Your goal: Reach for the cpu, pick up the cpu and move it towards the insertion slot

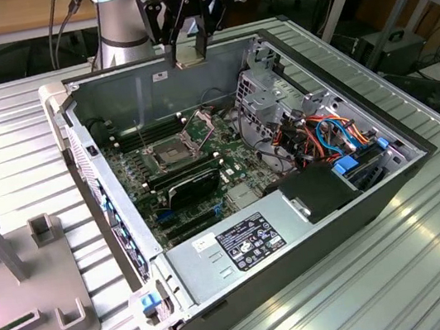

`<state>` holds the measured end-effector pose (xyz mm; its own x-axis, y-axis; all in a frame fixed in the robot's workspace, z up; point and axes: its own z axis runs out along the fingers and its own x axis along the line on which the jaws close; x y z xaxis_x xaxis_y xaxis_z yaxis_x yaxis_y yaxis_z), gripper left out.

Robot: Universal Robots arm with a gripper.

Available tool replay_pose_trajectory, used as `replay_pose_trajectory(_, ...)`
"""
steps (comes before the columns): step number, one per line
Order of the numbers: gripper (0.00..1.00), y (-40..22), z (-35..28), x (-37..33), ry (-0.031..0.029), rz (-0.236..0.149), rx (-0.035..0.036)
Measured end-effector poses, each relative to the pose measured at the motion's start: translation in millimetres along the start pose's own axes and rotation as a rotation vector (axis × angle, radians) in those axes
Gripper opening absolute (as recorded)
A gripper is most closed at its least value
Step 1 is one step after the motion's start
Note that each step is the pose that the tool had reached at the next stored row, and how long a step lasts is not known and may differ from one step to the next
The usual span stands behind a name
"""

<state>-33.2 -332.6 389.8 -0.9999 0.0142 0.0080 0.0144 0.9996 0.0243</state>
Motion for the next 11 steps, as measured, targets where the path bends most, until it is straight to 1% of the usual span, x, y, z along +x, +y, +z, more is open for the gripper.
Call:
replay_pose_trajectory(5,0.55,10.0,1.3,1.7,0.0001,-0.004,0.0001)
replay_pose_trajectory(8,0.55,13.8,2.6,3.9,0.0002,-0.010,0.0001)
replay_pose_trajectory(9,0.55,16.0,3.2,5.1,0.0002,-0.010,0.0001)
replay_pose_trajectory(11,0.55,17.2,3.6,7.1,0.0002,-0.010,0.0001)
